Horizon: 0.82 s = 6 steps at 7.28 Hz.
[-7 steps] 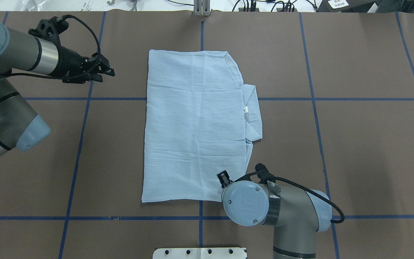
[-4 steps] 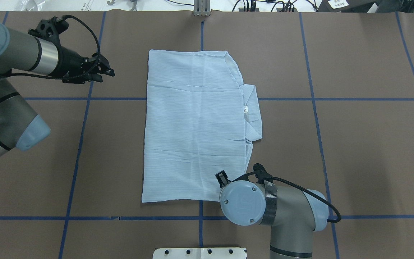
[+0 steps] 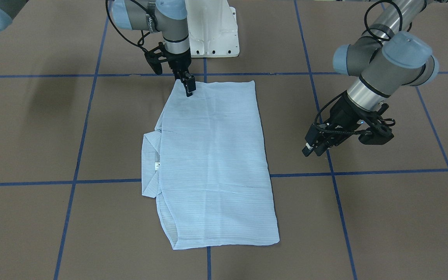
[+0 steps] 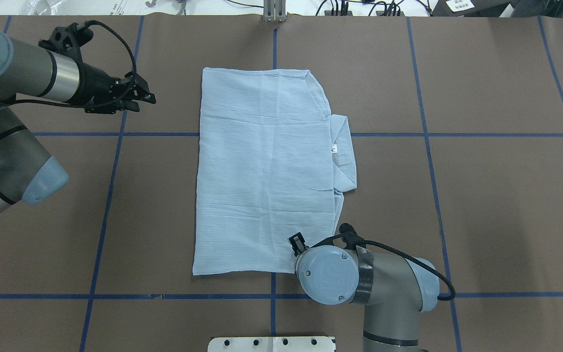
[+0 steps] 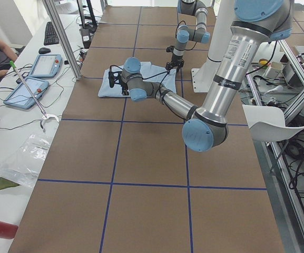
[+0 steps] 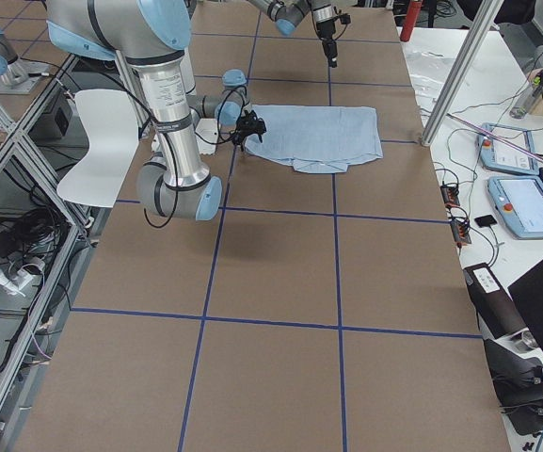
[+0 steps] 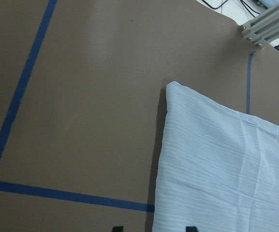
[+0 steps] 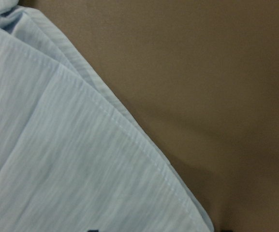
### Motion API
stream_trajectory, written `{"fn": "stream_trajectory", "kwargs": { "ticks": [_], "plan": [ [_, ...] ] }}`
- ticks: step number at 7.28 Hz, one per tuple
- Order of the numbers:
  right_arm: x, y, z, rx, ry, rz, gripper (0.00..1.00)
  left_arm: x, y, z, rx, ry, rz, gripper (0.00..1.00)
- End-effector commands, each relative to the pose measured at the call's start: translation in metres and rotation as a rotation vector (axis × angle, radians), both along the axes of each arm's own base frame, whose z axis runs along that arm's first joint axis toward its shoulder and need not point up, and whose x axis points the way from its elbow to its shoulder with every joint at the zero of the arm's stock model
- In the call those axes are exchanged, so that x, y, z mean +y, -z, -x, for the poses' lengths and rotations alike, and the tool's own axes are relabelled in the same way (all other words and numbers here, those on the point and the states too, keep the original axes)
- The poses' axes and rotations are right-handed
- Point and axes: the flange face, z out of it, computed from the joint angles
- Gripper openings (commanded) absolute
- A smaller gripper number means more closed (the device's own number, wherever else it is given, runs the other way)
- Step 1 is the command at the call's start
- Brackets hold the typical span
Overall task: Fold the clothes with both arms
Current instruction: 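Move the right gripper to the shirt corner nearest the robot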
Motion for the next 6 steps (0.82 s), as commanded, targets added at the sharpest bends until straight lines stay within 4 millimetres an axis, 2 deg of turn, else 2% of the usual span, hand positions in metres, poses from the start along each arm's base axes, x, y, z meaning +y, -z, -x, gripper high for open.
{"fn": "stream_trajectory", "kwargs": {
  "ticks": [1,6],
  "plan": [
    [0.0011,0.0007,-0.0022,-0.007,0.006,-0.002,0.0,0.0003,0.0,-0.0006,0.001,0.001,0.004,0.53],
    [-0.0056,0.0081,-0.0107,-0.02,0.01,0.009,0.0,0.0008,0.0012,0.0011,0.006,0.005,0.008,0.53]
  ]
}}
